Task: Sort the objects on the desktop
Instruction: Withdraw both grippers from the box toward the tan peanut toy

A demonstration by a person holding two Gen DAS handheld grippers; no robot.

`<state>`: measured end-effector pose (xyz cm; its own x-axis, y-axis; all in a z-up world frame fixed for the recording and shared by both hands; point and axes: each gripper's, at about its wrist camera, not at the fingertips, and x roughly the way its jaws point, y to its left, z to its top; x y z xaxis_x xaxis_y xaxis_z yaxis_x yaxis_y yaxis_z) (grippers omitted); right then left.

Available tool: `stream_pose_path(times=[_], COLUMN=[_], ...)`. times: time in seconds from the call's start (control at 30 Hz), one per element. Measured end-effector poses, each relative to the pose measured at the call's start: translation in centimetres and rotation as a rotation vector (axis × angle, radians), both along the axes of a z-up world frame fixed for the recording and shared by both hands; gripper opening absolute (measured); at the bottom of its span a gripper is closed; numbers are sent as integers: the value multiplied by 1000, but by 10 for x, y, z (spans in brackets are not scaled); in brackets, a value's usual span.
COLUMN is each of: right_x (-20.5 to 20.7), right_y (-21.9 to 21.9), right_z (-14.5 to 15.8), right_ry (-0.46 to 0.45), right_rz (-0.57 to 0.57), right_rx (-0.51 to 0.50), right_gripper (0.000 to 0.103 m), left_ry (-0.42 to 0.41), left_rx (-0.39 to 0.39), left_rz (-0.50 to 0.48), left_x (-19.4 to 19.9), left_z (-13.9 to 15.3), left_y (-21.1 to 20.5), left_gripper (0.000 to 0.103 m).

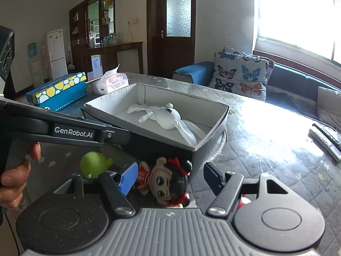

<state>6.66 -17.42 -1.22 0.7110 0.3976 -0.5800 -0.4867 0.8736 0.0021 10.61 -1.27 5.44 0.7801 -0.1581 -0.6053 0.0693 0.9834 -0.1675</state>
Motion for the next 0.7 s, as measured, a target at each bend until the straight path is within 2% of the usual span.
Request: stream_pose_path(times=[0.27,0.7], right_x=[-23,-48], right_y=[-10,-24], right_z=[-9,-28], right_ry=[14,65], right_rz=[-30,-67], right_rx=[9,26], right_gripper=[70,69], left_ry=[6,59], left_rx=[34,15], left_rz=[-37,-127], left_x=[-15,-30], left_z=[-7,-20], left_y=[-10,-25], left_gripper=[31,31])
